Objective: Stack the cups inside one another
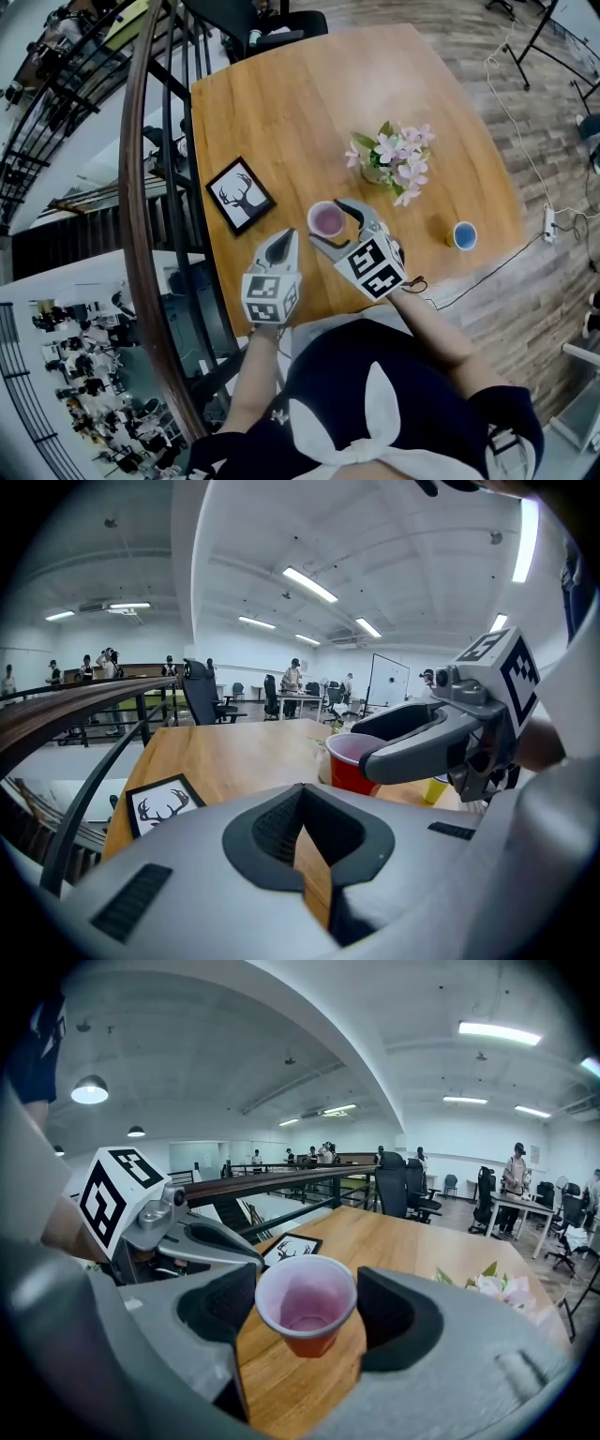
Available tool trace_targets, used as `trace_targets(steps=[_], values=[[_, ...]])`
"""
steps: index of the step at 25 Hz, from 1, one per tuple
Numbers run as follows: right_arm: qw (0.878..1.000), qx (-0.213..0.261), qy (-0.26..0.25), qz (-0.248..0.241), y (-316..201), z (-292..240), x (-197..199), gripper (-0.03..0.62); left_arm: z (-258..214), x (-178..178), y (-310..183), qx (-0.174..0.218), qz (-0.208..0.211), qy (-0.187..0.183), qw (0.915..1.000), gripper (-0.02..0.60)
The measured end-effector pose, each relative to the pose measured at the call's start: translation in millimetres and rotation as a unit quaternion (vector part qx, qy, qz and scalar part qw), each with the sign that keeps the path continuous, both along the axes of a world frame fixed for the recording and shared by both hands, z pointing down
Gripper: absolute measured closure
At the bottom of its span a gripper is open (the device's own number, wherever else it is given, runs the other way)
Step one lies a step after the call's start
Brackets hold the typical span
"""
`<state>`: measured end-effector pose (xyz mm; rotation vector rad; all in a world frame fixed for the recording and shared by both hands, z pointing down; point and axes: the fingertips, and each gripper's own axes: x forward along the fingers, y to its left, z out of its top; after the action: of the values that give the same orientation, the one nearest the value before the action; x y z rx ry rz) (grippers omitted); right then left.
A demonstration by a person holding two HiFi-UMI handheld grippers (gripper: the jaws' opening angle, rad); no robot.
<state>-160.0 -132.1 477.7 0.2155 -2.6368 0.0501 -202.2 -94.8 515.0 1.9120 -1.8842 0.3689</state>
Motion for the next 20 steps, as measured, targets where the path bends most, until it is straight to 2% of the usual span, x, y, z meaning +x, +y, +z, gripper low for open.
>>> trace_targets(steps=[11, 20], values=[[1.000, 0.008, -0.002, 0.023, -9, -4, 31, 0.263, -3, 27, -12, 0.003, 0.026, -0.001, 0.9997, 0.566], [0.997, 0.009, 0.004, 0.075, -26, -2, 81, 0.261, -3, 70, -33, 0.007, 0.078, 0.001, 0.9969, 0.566]])
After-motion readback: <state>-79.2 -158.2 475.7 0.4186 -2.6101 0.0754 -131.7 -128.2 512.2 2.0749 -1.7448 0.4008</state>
